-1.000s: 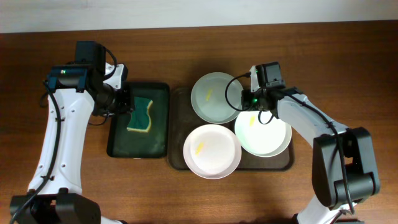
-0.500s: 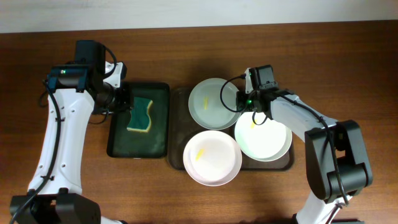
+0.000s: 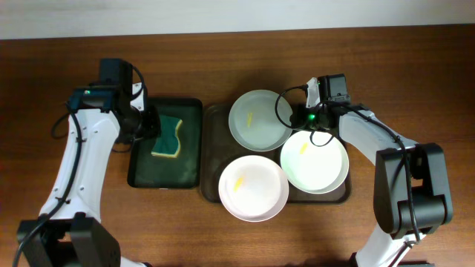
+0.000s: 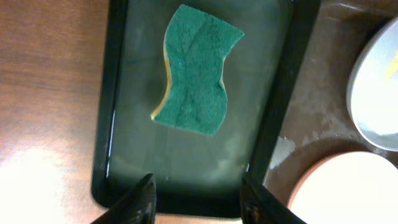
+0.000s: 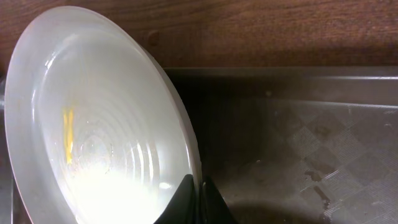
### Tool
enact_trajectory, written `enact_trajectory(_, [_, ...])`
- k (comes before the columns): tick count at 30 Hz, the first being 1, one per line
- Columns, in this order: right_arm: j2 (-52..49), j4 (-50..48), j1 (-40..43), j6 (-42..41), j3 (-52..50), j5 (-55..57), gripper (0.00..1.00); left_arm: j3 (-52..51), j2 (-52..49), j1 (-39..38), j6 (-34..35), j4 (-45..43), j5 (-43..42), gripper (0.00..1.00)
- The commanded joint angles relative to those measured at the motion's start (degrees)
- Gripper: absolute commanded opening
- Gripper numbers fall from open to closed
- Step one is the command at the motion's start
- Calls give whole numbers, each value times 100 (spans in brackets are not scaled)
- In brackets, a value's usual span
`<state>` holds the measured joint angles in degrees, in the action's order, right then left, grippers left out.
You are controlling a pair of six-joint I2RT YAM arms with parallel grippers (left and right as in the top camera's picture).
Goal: Clean dirty plates on tray and stack at the side
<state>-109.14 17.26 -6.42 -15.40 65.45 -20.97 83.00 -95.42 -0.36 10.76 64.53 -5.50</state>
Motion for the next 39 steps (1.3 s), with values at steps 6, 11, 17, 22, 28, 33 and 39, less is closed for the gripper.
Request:
enact_trajectory(6, [-63,-15,-31,11,-22,-133,4,-957,-369,-372,-13,-1532,306,57])
enact_trajectory(11, [-63,-15,-31,11,-20,-133,4,-907,-876,-754,-13,-1923,1325,69])
enact_trajectory(17, [-63,-15,-31,11,-22,-133,4,-909,-1357,-769,-9,-2295,1604,58])
enact_trajectory(22, [-63,-15,-31,9,-20,-136,4,-909,-1591,-769,-9,-2409,1606,58])
enact_trajectory(28, [-63,-15,-31,11,-22,-136,4,-874,-1873,-774,-9,-2492,1585,38])
enact_trajectory(33, [-63,-15,-31,11,-20,-136,4,-575,-1856,-774,-9,-2369,1587,0])
enact_trajectory(39, [-63,-13,-31,11,-22,-133,4,-179,-1388,-774,151,-1755,1561,0])
